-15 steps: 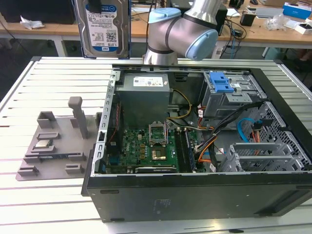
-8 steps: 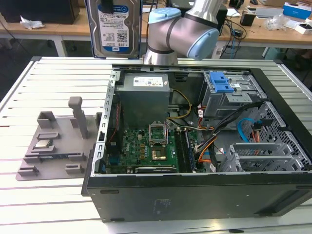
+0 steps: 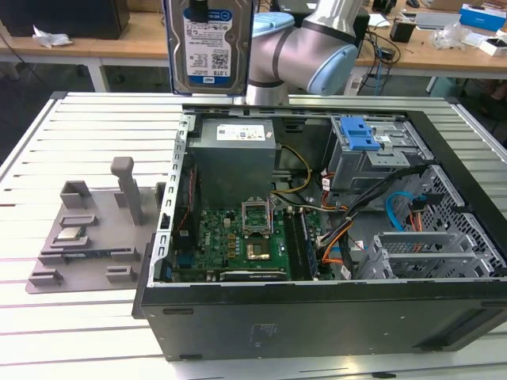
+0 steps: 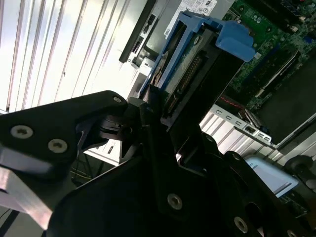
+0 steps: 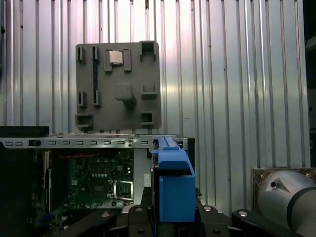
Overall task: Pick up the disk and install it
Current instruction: 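Pick up the disk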
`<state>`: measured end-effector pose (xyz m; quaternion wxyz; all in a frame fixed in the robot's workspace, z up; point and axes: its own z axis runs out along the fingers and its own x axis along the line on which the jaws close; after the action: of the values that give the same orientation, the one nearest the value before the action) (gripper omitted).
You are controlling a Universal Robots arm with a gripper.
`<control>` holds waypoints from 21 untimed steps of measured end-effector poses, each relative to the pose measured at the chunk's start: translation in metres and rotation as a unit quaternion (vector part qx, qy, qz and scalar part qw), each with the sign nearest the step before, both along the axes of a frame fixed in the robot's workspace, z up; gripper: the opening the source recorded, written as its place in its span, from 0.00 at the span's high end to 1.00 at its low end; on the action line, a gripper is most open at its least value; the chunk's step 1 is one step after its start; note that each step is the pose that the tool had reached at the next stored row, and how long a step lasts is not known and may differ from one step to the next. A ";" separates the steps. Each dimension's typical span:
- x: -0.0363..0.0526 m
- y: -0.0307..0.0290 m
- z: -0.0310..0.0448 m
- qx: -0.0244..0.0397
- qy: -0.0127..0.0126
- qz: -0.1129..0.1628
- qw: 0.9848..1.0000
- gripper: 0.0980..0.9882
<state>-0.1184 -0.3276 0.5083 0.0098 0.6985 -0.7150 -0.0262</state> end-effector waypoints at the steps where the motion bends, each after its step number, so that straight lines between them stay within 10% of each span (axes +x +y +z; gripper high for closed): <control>1: 0.0037 0.0000 0.0000 0.000 0.000 0.000 1.000 0.70; 21: 0.0614 0.0000 0.0000 0.000 0.000 0.000 1.000 0.70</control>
<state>-0.0570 -0.3276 0.5083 0.0101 0.6985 -0.7150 -0.0264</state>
